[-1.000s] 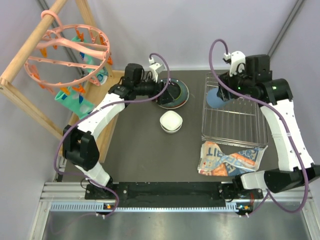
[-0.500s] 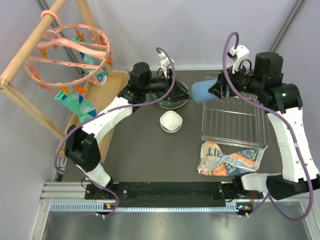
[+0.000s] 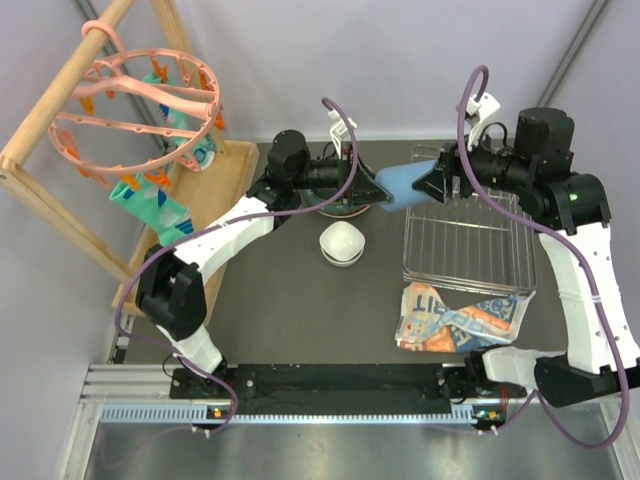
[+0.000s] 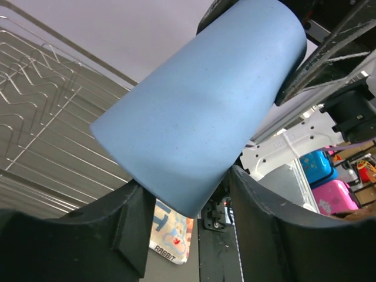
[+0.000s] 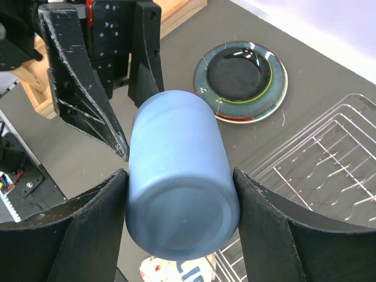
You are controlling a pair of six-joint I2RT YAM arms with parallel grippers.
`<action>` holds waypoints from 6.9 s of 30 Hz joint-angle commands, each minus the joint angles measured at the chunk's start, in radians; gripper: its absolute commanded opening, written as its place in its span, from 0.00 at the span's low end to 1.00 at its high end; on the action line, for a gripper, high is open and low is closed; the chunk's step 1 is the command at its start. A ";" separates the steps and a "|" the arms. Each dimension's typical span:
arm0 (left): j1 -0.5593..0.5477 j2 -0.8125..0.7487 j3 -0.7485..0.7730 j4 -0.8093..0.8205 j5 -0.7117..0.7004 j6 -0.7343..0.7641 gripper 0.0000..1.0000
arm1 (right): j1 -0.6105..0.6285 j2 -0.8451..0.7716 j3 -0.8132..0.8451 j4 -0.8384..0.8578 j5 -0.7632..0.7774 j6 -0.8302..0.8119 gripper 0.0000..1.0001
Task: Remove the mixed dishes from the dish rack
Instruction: Pick up the cup from the dish rack, then place the cup at the center of the board, then reset both arms
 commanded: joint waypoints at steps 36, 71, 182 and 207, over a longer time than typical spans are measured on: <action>0.168 -0.020 0.309 -0.907 -0.324 0.722 0.00 | -0.005 -0.147 -0.090 0.050 0.079 -0.025 0.99; 0.080 0.284 0.567 -1.719 -1.121 1.494 0.00 | -0.005 -0.199 -0.218 0.074 0.047 -0.028 0.99; 0.005 0.388 0.615 -1.758 -1.176 1.558 0.55 | -0.036 -0.285 -0.348 0.116 0.016 -0.025 0.99; 0.164 -0.083 0.507 -1.253 -1.027 1.197 0.89 | -0.039 -0.228 -0.299 0.138 0.433 -0.018 0.99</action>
